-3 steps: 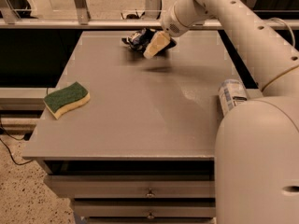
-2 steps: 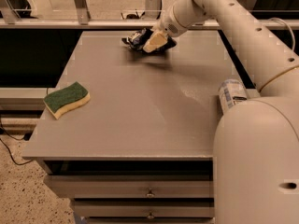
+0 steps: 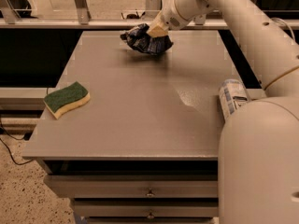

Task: Move blue chip bag near blue plastic bottle

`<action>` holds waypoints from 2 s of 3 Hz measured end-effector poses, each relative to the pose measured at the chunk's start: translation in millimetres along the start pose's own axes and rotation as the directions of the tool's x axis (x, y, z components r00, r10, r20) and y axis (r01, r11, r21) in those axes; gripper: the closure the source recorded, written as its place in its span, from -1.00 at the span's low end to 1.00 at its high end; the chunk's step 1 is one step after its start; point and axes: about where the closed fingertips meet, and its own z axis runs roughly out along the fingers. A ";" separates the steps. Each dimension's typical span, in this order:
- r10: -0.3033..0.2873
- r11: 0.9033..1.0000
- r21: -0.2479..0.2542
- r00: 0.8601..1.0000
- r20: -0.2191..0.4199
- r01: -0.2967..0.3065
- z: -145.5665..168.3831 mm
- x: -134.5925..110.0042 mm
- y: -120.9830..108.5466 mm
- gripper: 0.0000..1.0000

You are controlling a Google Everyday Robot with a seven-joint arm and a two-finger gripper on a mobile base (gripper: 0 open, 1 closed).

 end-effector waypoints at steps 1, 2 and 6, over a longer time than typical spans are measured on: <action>-0.094 0.995 -0.016 0.996 -0.005 0.094 -27.6 -16.0 10.8 1.00; -0.236 0.969 -0.082 0.970 -0.054 0.231 -58.2 -4.9 32.3 1.00; -0.342 0.929 -0.236 0.908 -0.244 0.286 -120.2 114.8 29.5 1.00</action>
Offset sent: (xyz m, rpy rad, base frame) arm -0.0846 -0.0345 0.0512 -0.2418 -0.1137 0.2644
